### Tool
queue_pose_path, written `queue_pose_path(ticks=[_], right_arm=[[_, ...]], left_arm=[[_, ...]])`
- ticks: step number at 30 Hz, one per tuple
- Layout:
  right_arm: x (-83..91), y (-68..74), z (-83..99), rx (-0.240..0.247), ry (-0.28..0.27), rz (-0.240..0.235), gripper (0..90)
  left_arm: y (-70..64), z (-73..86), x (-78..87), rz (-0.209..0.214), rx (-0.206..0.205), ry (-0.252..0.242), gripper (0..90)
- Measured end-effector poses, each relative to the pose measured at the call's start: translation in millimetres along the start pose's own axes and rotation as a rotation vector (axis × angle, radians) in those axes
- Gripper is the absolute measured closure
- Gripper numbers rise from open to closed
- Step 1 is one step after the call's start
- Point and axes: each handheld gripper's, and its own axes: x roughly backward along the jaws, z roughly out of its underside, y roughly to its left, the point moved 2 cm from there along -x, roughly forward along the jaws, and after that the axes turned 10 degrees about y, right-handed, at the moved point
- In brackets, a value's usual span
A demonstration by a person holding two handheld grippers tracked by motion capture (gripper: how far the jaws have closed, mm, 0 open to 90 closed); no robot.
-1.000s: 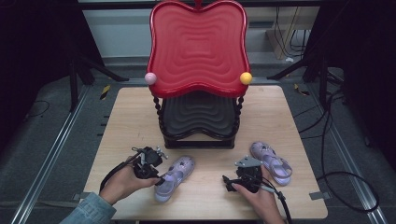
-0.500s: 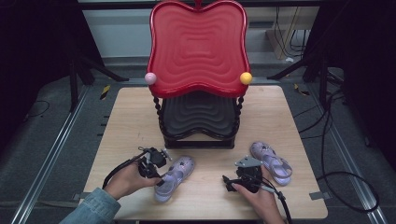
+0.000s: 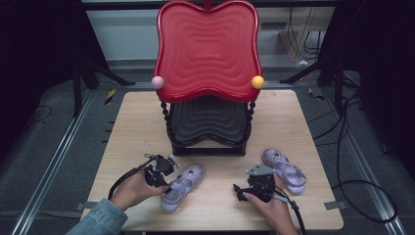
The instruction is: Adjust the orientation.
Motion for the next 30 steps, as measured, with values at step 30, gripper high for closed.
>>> queue_pose_path(ticks=[30], right_arm=[[0.2, -0.1, 0.2, -0.001, 0.002, 0.000, 4.2]], left_arm=[[-11.9, -1.2, 2.7, -0.009, -0.048, 0.040, 81.6]])
